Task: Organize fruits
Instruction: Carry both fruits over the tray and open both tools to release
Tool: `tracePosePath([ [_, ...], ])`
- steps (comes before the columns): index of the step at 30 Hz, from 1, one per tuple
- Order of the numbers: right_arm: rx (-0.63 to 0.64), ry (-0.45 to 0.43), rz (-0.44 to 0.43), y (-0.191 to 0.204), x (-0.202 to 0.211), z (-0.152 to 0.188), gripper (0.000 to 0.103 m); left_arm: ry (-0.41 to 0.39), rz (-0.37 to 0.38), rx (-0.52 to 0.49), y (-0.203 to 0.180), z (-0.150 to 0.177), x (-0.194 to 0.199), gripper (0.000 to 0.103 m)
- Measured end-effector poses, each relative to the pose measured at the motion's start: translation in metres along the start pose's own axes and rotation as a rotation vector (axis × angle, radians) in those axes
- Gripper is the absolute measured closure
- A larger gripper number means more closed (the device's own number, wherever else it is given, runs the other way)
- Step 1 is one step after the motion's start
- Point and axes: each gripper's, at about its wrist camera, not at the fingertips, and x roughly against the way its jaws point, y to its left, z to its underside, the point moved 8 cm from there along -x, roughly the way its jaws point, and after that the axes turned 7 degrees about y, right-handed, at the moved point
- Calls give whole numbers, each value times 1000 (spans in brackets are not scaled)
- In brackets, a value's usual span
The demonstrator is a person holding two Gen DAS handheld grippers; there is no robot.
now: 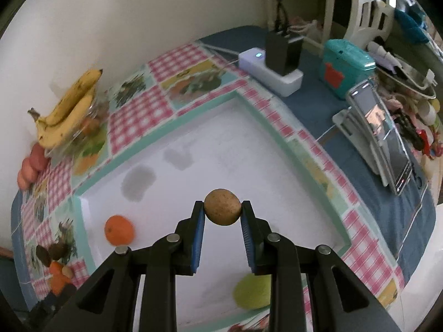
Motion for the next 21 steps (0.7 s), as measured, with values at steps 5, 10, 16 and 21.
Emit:
tracePosePath([
  [5,-12,16,12,-11,-11,-4,76,20,-30,-97,-22,5,-20,66],
  [10,-25,45,1,-15,-26,0,76,47,-43,-134,-30,12,-35,66],
  [16,-25,78,11,-17,-41,6,76,65,-78,-169,-32,18,-48,66],
  [21,-31,89,13,-17,-49,8,75,67,-96,-186,-32,19,-49,65],
])
